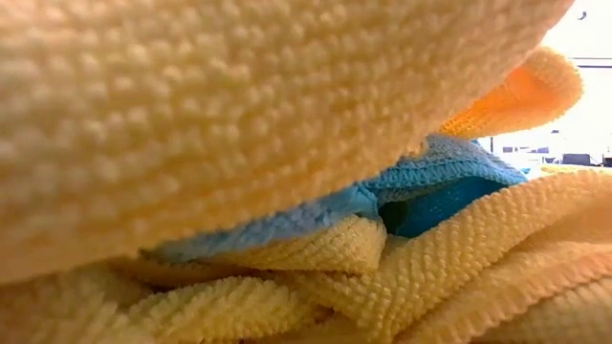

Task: Sort microfiber towel by color & place in baskets
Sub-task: Put the blue towel into the right transparent bin

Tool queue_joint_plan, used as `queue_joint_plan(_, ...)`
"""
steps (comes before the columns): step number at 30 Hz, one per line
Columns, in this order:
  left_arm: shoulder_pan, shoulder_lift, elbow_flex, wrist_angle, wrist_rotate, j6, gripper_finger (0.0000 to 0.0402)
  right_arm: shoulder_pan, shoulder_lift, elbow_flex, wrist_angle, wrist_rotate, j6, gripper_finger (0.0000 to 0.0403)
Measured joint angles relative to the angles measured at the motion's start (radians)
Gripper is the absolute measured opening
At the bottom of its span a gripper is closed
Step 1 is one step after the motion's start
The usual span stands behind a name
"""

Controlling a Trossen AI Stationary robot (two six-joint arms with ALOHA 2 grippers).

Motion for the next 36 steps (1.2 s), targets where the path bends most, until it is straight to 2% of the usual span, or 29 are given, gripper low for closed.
queue_joint_plan(3,0.0,0.0,0.0,0.0,0.0,-0.001,0.0126,-0.057,0.009,-0.074,0.063,-0.074,0.019,0.0)
queue_joint_plan(10,0.0,0.0,-0.001,0.0,0.0,-0.002,0.0126,-0.069,0.11,-0.185,0.125,-0.122,0.02,0.0)
queue_joint_plan(17,0.0,0.0,-0.001,0.0,0.0,-0.005,0.0126,-0.069,0.278,-0.196,0.176,-0.136,0.017,0.0)
queue_joint_plan(21,0.0,0.0,-0.001,0.0,0.0,-0.005,0.0126,-0.073,0.326,-0.196,0.192,-0.17,0.023,0.0012)
queue_joint_plan(29,0.0,0.0,-0.001,0.0,0.0,-0.005,0.0126,-0.102,0.287,-0.196,0.195,-0.242,0.041,0.0092)
queue_joint_plan(36,0.0,0.0,-0.001,0.0,0.0,-0.005,0.0126,-0.104,0.131,-0.196,0.131,-0.241,0.02,0.0139)
